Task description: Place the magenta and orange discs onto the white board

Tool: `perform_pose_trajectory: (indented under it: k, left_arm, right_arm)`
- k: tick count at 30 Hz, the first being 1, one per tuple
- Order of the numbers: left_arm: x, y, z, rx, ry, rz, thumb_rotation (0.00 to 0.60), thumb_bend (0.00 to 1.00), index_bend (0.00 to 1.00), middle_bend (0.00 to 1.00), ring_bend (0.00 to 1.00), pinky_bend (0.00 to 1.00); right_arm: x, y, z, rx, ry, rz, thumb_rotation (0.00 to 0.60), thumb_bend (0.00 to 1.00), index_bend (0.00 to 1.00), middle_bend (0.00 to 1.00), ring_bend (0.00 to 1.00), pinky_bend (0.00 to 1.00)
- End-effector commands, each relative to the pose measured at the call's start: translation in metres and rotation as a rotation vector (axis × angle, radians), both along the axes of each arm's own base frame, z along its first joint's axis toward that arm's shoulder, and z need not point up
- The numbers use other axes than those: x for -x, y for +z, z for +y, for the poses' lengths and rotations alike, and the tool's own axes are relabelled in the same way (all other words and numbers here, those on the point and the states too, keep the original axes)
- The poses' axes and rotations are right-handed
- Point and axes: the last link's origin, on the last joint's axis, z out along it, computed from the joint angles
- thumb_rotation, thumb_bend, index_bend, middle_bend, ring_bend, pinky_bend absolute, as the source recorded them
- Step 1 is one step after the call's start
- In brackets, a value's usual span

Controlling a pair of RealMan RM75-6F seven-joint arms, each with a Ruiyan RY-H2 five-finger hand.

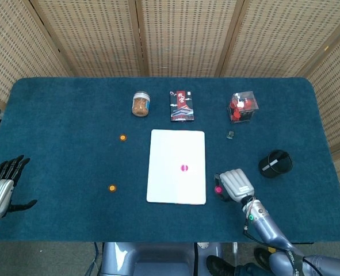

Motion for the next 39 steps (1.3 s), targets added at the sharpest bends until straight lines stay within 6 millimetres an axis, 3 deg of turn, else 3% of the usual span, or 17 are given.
perform_pose_trajectory:
  k: [1,9,18,23,30,35,39]
  left_arm:
    - [0.0,0.0,0.001,0.001,0.002,-0.002,0.6,0.0,0.0,0.0,0.0,0.0]
    - [0.002,0.001,0.003,0.006,0.01,-0.006,0.6,0.0,0.0,0.0,0.0,0.0]
    - [0.003,0.001,0.004,0.014,0.014,-0.007,0.6,0.0,0.0,0.0,0.0,0.0]
    - [0.005,0.003,0.005,0.015,0.019,-0.013,0.6,0.0,0.0,0.0,0.0,0.0]
    - [0.005,0.004,0.005,0.016,0.019,-0.021,0.6,0.0,0.0,0.0,0.0,0.0]
    - [0.005,0.004,0.005,0.014,0.019,-0.023,0.6,0.0,0.0,0.0,0.0,0.0]
    - [0.005,0.004,0.004,0.016,0.016,-0.023,0.6,0.0,0.0,0.0,0.0,0.0]
  right_arm:
    - [-0.039,-0.008,-0.011,-0.019,0.028,-0.025,0.6,0.32,0.53,0.96,1.0,1.0]
    - [-0.093,-0.04,-0.022,-0.047,0.024,0.027,0.6,0.32,0.53,0.96,1.0,1.0]
    - [-0.122,-0.071,-0.026,-0.058,-0.007,0.096,0.6,0.31,0.52,0.96,1.0,1.0]
    - [-0.126,-0.075,-0.026,-0.055,-0.015,0.118,0.6,0.26,0.34,0.96,1.0,1.0]
    - [-0.122,-0.061,-0.024,-0.027,-0.012,0.089,0.6,0.26,0.3,0.96,1.0,1.0]
    - [-0.113,-0.035,-0.018,0.023,0.022,0.028,0.6,0.26,0.3,0.95,1.0,1.0]
    - [-0.094,-0.002,-0.009,0.11,0.085,-0.038,0.6,0.26,0.33,0.93,1.0,1.0]
